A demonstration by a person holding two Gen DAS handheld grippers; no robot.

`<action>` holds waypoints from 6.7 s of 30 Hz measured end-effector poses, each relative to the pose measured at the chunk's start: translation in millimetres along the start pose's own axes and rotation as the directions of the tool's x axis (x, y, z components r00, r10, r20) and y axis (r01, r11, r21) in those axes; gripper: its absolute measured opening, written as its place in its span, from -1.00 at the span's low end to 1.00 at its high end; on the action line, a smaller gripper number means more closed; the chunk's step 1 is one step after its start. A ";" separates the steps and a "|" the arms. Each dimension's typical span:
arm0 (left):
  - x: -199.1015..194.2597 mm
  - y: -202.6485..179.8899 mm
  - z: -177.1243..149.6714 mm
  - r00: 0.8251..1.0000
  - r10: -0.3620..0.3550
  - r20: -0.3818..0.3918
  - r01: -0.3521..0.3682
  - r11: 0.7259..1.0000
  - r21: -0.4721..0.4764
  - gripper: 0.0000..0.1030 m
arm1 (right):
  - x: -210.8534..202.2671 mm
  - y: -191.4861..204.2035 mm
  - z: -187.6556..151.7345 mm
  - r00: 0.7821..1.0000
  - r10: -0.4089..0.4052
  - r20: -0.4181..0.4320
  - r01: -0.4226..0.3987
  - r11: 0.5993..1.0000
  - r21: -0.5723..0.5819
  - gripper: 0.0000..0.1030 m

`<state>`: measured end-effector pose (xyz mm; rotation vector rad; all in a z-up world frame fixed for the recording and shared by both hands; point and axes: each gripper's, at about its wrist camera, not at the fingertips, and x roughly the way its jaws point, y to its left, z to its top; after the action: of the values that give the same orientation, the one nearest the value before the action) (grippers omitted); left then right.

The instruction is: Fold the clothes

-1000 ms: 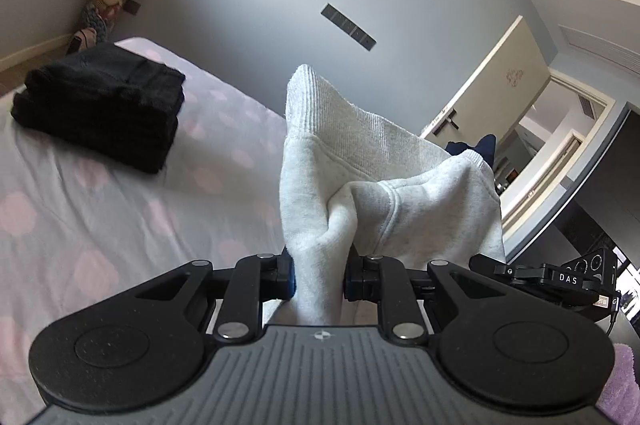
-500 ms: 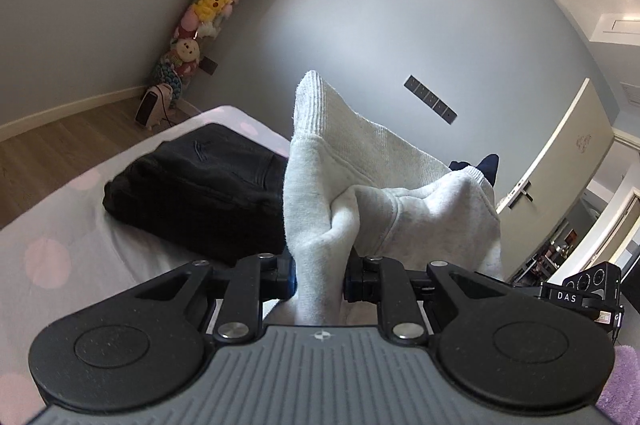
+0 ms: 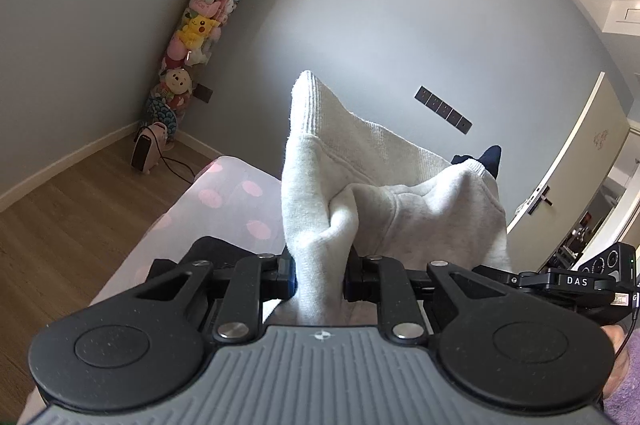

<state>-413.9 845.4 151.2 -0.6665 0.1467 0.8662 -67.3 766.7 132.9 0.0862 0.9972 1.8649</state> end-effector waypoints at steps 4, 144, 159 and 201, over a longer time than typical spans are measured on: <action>30.9 9.1 21.7 0.998 0.040 -0.047 -0.038 0.999 0.038 -0.56 | 28.3 -15.7 14.3 1.000 0.012 0.018 -0.014 0.993 0.121 -0.58; 19.8 -160.4 -301.8 0.755 0.635 0.163 -0.654 0.748 0.116 0.36 | 2.8 -83.6 -200.9 0.914 -0.346 0.212 0.404 0.716 -0.569 0.65; 14.1 -172.3 -329.5 0.717 0.673 0.183 -0.697 0.698 0.164 0.71 | -22.0 -97.0 -228.9 0.899 -0.405 0.169 0.426 0.715 -0.554 0.70; 37.8 -170.7 -349.0 0.753 0.655 0.066 -0.656 0.738 0.156 0.74 | -41.6 -115.8 -235.9 0.882 -0.441 0.166 0.457 0.715 -0.529 0.76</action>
<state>-212.6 583.3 -56.4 -0.4431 0.4685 1.5251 -69.8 614.7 -85.4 -0.4486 0.3614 1.6100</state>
